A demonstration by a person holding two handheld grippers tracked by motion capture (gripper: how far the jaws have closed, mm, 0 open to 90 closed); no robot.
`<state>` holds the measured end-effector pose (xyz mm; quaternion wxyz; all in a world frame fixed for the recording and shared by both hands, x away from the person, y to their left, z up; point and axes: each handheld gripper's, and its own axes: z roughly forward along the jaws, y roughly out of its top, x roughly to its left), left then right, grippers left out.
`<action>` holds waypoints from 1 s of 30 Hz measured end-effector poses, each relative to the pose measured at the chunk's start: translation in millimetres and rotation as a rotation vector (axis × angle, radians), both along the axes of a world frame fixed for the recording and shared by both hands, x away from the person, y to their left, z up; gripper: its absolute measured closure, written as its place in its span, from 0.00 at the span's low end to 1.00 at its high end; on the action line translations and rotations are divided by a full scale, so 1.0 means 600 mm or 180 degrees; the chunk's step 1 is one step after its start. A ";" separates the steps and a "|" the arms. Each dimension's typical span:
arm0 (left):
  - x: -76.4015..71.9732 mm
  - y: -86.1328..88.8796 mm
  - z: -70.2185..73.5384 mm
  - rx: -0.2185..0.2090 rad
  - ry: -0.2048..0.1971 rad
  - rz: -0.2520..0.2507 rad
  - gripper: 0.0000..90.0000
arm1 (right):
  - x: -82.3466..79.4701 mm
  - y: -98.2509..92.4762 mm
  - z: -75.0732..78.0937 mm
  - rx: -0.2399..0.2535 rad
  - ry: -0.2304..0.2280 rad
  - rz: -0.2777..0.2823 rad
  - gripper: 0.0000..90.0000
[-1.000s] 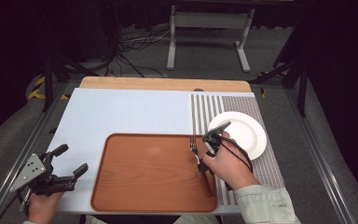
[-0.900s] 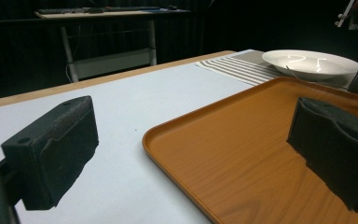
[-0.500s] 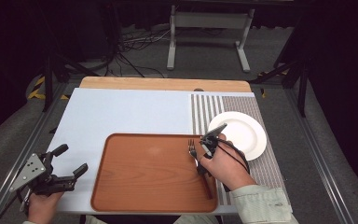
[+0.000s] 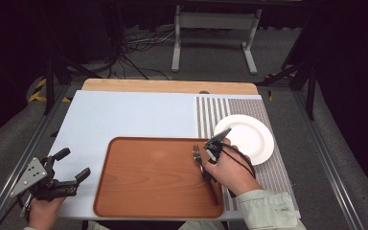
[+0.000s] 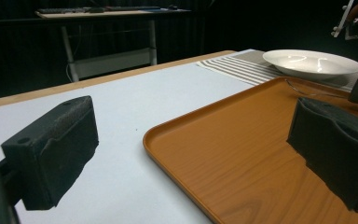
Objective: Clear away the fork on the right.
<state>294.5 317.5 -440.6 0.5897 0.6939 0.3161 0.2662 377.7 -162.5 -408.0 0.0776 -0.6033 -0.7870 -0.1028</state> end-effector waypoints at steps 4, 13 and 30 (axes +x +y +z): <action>0.000 0.001 0.000 0.0003 -0.0002 0.0001 0.03 | 0.000 0.002 -0.002 -0.0016 0.0018 0.0003 0.86; 0.000 -0.001 0.000 -0.0011 0.0005 0.0000 0.03 | 0.000 0.004 -0.007 -0.0050 0.0054 0.0010 0.86; 0.000 -0.002 -0.001 -0.0013 0.0019 -0.0007 0.03 | 0.001 0.007 -0.012 -0.0075 0.0081 0.0014 0.86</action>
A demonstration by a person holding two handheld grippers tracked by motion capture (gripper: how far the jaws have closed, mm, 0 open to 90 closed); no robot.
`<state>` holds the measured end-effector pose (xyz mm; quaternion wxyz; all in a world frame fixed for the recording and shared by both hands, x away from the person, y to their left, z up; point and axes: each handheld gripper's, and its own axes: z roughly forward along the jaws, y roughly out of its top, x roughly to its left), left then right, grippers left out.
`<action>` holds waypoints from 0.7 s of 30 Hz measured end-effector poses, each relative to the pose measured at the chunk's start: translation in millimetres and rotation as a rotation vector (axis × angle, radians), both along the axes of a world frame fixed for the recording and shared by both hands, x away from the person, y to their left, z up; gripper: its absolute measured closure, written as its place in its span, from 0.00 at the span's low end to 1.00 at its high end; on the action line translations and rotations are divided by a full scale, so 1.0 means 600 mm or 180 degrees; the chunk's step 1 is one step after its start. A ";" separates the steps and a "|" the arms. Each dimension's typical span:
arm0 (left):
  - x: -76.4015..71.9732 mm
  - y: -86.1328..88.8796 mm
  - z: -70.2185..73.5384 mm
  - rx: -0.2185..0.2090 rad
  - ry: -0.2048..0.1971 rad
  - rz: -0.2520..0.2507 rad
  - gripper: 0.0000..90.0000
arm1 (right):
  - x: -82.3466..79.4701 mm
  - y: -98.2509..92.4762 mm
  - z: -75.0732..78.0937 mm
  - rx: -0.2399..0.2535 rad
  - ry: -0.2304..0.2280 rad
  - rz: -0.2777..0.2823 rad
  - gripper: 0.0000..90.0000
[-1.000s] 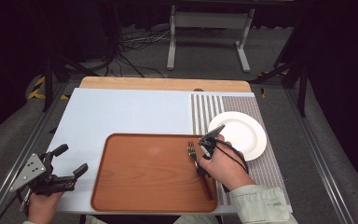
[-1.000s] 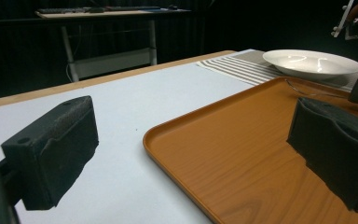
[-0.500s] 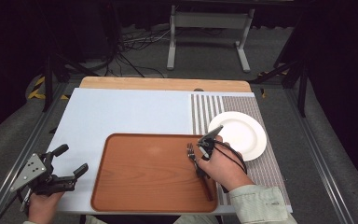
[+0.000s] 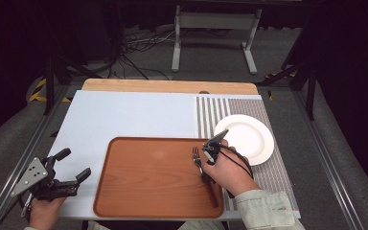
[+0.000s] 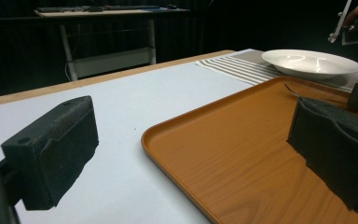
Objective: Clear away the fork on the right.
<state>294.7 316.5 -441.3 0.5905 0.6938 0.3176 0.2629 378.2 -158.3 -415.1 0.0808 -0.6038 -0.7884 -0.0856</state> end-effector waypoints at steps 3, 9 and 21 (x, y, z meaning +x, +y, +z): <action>0.000 0.000 0.000 0.0001 -0.0003 0.0000 0.03 | 0.000 0.000 -0.001 0.0002 -0.0010 0.0015 0.85; 0.000 0.000 0.000 -0.0008 -0.0004 0.0001 0.03 | 0.000 -0.002 0.002 0.0025 -0.0060 0.0040 0.83; 0.000 0.000 0.000 -0.0011 -0.0002 0.0004 0.03 | -0.001 -0.002 0.020 0.0246 -0.0682 0.0419 0.42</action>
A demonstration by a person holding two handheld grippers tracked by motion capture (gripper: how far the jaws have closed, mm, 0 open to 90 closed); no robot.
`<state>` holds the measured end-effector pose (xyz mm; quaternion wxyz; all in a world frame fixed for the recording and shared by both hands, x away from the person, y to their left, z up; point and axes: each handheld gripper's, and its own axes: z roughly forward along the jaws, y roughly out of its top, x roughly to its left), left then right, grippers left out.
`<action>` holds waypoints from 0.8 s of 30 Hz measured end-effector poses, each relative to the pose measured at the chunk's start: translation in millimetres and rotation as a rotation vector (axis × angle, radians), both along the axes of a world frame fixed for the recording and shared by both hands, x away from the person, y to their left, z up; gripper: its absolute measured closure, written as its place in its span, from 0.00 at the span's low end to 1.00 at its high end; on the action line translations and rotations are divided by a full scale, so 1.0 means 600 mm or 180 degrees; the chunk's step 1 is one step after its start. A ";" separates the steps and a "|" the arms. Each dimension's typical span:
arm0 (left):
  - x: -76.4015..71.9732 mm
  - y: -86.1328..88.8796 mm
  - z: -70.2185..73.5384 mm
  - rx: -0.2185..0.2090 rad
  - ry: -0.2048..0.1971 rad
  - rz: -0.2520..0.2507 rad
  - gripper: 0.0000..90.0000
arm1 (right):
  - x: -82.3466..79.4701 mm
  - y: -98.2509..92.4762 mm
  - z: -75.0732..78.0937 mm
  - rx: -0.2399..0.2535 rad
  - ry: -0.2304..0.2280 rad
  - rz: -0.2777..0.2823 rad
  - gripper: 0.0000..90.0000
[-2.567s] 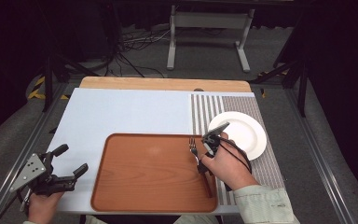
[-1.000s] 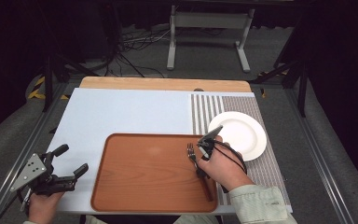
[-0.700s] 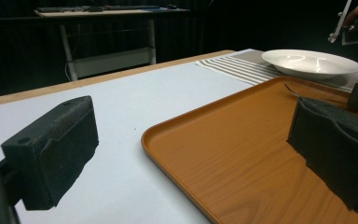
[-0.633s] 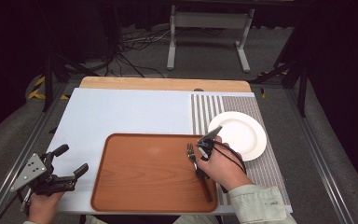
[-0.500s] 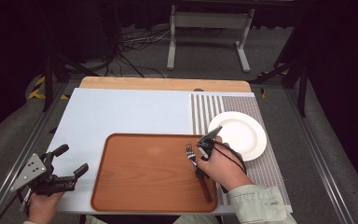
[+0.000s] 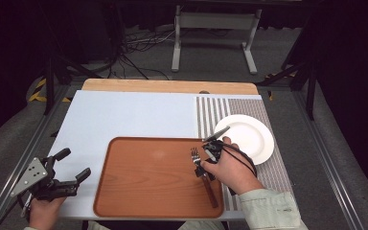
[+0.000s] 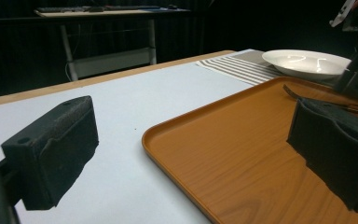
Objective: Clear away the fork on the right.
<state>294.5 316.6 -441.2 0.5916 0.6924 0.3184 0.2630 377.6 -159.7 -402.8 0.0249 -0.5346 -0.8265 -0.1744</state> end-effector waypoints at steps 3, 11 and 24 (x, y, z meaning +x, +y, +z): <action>0.000 0.000 0.000 0.0004 -0.0005 -0.0001 0.03 | 0.001 0.003 0.003 0.0041 -0.0418 0.0375 0.27; 0.000 0.000 0.000 0.0004 -0.0005 -0.0001 0.03 | 0.011 0.009 0.012 0.0108 -0.1035 0.1087 0.30; 0.000 0.000 0.000 0.0007 -0.0014 -0.0006 0.03 | 0.033 0.025 -0.003 0.0110 -0.1410 0.1858 0.83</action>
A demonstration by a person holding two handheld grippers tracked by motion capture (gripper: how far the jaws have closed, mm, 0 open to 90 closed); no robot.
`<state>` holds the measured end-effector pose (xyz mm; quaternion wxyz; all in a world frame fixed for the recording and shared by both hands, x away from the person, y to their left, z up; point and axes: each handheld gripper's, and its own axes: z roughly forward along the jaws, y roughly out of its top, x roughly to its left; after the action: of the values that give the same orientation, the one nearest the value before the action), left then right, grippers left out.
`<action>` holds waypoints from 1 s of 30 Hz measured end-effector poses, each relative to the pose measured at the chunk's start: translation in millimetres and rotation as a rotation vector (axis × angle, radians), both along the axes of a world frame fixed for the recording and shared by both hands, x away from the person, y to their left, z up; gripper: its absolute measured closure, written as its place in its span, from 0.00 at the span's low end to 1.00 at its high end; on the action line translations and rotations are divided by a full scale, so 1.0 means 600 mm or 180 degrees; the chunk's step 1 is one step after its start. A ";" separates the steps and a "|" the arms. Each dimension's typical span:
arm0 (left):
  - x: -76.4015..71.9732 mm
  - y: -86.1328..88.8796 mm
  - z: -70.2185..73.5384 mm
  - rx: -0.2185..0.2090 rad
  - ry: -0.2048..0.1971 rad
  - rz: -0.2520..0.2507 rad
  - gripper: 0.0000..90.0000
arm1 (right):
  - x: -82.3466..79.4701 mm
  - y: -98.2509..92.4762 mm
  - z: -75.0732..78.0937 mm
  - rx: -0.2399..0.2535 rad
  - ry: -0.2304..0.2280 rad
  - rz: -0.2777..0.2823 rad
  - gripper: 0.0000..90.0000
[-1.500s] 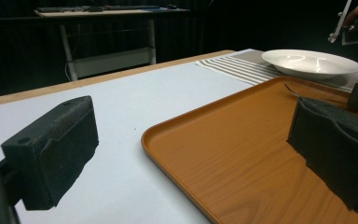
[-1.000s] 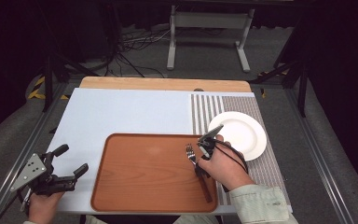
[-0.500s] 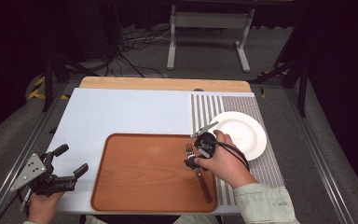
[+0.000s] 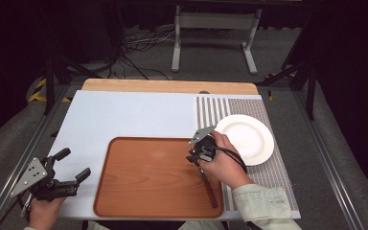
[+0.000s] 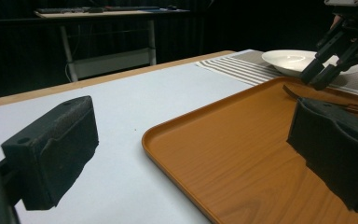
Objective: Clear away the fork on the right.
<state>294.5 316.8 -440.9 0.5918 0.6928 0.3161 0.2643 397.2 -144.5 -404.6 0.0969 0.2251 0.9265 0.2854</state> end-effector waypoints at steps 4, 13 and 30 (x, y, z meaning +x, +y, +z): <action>0.000 0.000 0.000 -0.0001 0.0000 0.0000 0.03 | 0.008 0.003 -0.009 -0.0025 -0.0051 0.0044 0.96; 0.000 0.001 0.000 0.0005 0.0002 -0.0003 0.03 | 0.023 0.010 -0.037 -0.0072 0.0043 0.0029 1.00; 0.000 0.001 0.000 0.0002 -0.0003 -0.0001 0.03 | 0.033 0.008 -0.050 -0.0110 0.0023 -0.0032 1.00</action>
<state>294.4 317.2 -440.7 0.5918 0.6929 0.3155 0.2647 417.0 -139.7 -434.9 0.0989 0.2290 0.9305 0.2681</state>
